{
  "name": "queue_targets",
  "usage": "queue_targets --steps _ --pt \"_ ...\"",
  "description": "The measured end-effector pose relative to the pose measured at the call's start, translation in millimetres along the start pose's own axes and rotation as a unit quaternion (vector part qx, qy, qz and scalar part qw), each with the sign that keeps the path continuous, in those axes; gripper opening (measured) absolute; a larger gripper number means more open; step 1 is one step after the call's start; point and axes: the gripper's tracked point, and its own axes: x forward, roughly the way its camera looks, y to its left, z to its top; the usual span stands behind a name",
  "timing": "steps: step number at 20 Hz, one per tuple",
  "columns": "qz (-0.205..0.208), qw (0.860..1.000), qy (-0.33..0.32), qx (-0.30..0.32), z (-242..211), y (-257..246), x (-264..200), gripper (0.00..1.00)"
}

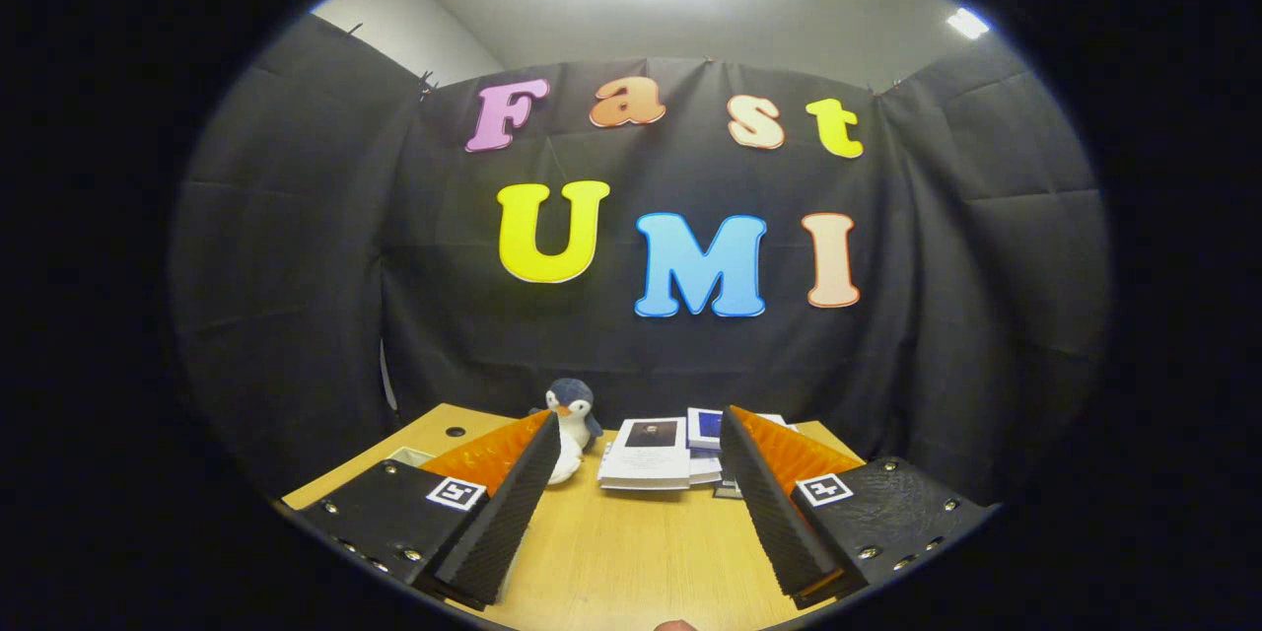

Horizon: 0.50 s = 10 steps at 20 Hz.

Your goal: Open the storage box then place both shoes into the box .Put the left shoe in first, then the right shoe, with the right side of both shoes facing outward in a uniform manner.

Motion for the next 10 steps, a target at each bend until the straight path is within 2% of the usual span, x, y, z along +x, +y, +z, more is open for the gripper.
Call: queue_targets --steps 10 --pt "-0.02 1.0 -0.02 0.001 3 -29 -10 0.99"
